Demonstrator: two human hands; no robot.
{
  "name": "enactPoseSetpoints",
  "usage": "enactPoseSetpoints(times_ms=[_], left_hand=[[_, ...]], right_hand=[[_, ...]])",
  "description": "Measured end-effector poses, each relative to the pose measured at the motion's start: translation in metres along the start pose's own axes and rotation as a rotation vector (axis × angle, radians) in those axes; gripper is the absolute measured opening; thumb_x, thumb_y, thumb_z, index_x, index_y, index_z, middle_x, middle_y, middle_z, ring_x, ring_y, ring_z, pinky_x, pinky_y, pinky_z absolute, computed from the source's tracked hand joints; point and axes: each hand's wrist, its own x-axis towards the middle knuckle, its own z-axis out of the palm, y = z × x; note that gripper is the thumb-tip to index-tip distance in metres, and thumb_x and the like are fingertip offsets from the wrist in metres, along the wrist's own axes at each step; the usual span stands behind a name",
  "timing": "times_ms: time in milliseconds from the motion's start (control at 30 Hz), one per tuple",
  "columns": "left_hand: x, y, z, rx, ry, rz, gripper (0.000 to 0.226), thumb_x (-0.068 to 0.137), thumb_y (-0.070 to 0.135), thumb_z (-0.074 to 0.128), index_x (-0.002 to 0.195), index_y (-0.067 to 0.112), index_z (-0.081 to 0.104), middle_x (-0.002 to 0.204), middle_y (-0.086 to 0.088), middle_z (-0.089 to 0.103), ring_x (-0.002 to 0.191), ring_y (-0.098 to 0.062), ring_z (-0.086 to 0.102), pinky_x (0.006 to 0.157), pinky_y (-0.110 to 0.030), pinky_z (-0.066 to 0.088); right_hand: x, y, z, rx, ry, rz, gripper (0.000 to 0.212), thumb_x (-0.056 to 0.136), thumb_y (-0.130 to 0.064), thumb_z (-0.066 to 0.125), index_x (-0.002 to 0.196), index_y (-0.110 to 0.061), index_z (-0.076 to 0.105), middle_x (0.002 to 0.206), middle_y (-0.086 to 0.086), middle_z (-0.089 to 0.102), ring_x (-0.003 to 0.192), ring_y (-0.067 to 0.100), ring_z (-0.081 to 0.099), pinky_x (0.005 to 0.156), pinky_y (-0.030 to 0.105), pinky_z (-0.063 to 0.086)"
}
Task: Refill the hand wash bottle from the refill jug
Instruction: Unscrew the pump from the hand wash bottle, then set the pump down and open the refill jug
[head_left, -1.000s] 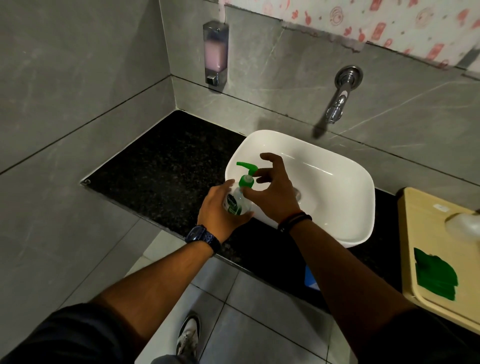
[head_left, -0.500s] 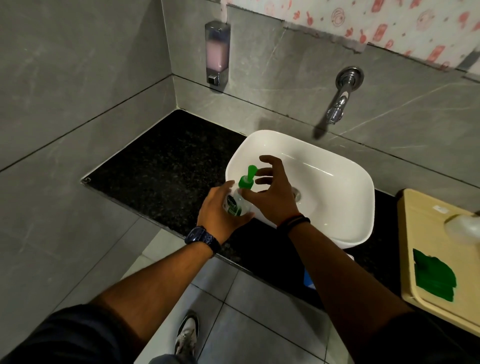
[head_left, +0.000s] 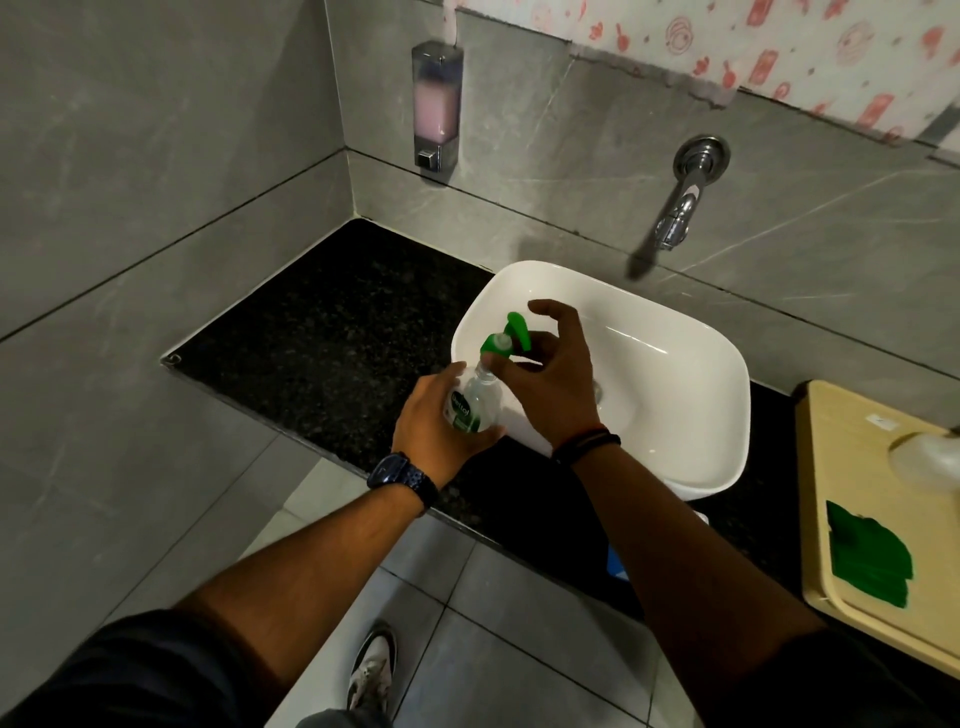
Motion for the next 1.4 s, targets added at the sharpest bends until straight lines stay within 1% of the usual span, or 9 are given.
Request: enactPoseSetpoints(times_ms=[67, 167, 267, 400, 500, 667, 833, 1100, 1400], left_hand=[[0.001, -0.002, -0.001, -0.013, 0.005, -0.024, 0.083, 0.054, 0.051, 0.083, 0.127, 0.032, 0.046, 0.118, 0.006, 0.052, 0.096, -0.001, 0.046, 0.072, -0.001, 0.029], [0.003, -0.003, -0.001, -0.020, 0.015, -0.060, 0.079, 0.053, 0.050, 0.084, 0.122, 0.035, 0.047, 0.114, 0.010, 0.050, 0.093, -0.001, 0.045, 0.068, 0.001, 0.026], [0.003, -0.007, -0.003, -0.028, 0.039, -0.047, 0.071, 0.052, 0.047, 0.084, 0.113, 0.040, 0.048, 0.107, 0.009, 0.052, 0.095, -0.009, 0.051, 0.076, -0.007, 0.034], [0.005, -0.019, -0.004, 0.017, 0.083, -0.030, 0.081, 0.051, 0.043, 0.087, 0.121, 0.026, 0.050, 0.117, -0.006, 0.058, 0.108, -0.024, 0.053, 0.088, -0.025, 0.036], [0.006, -0.034, -0.003, 0.028, 0.118, -0.058, 0.089, 0.049, 0.037, 0.090, 0.125, 0.014, 0.050, 0.120, -0.012, 0.058, 0.110, -0.029, 0.054, 0.091, -0.028, 0.038], [0.008, -0.067, -0.003, 0.001, 0.110, -0.158, 0.089, 0.048, 0.040, 0.089, 0.125, 0.020, 0.049, 0.121, -0.007, 0.055, 0.107, -0.018, 0.054, 0.085, -0.022, 0.040], [0.011, -0.093, 0.003, -0.021, 0.117, -0.193, 0.087, 0.047, 0.036, 0.091, 0.123, 0.016, 0.052, 0.120, -0.009, 0.057, 0.106, -0.022, 0.056, 0.088, -0.032, 0.049], [0.018, -0.122, 0.023, -0.063, 0.057, -0.161, 0.090, 0.047, 0.029, 0.092, 0.125, 0.010, 0.049, 0.124, -0.012, 0.053, 0.112, -0.024, 0.053, 0.090, -0.045, 0.051], [0.010, -0.134, 0.023, -0.039, 0.029, -0.128, 0.102, 0.045, 0.039, 0.090, 0.132, 0.018, 0.041, 0.128, -0.008, 0.048, 0.116, -0.015, 0.048, 0.096, -0.036, 0.047]], right_hand=[[0.003, -0.012, -0.001, 0.037, 0.058, -0.060, 0.055, 0.064, -0.011, 0.083, 0.106, -0.023, 0.050, 0.081, 0.001, 0.067, 0.078, 0.017, 0.068, 0.077, 0.039, 0.057], [0.010, -0.031, -0.004, 0.077, 0.179, -0.173, 0.040, 0.066, -0.009, 0.082, 0.097, -0.014, 0.058, 0.081, -0.007, 0.066, 0.072, 0.010, 0.068, 0.070, 0.030, 0.057], [0.018, -0.043, -0.008, 0.103, 0.315, -0.246, 0.030, 0.069, -0.011, 0.080, 0.093, -0.008, 0.062, 0.084, -0.002, 0.067, 0.071, 0.007, 0.067, 0.070, 0.025, 0.056], [0.024, -0.041, -0.013, 0.015, 0.426, -0.354, 0.029, 0.071, -0.014, 0.079, 0.094, -0.010, 0.061, 0.087, 0.001, 0.066, 0.071, 0.005, 0.065, 0.067, 0.018, 0.053], [0.020, -0.016, -0.010, -0.177, 0.305, -0.306, 0.026, 0.072, -0.017, 0.078, 0.092, -0.010, 0.063, 0.085, 0.000, 0.067, 0.069, 0.014, 0.064, 0.065, 0.029, 0.055], [0.002, 0.052, 0.001, -0.562, -0.065, -0.097, 0.025, 0.072, -0.020, 0.076, 0.094, -0.013, 0.066, 0.091, 0.011, 0.068, 0.077, 0.025, 0.064, 0.073, 0.042, 0.053], [-0.012, 0.109, 0.012, -0.867, -0.394, 0.047, 0.031, 0.075, -0.026, 0.073, 0.102, -0.015, 0.066, 0.100, 0.013, 0.064, 0.091, 0.032, 0.061, 0.079, 0.038, 0.049], [-0.019, 0.173, 0.032, -1.043, -0.634, 0.095, 0.041, 0.077, -0.030, 0.070, 0.115, -0.018, 0.059, 0.112, 0.012, 0.056, 0.107, 0.033, 0.048, 0.084, 0.036, 0.043], [-0.022, 0.192, 0.035, -1.034, -0.641, 0.125, 0.057, 0.070, -0.028, 0.076, 0.120, -0.014, 0.052, 0.116, 0.014, 0.055, 0.110, 0.033, 0.046, 0.087, 0.039, 0.044]])
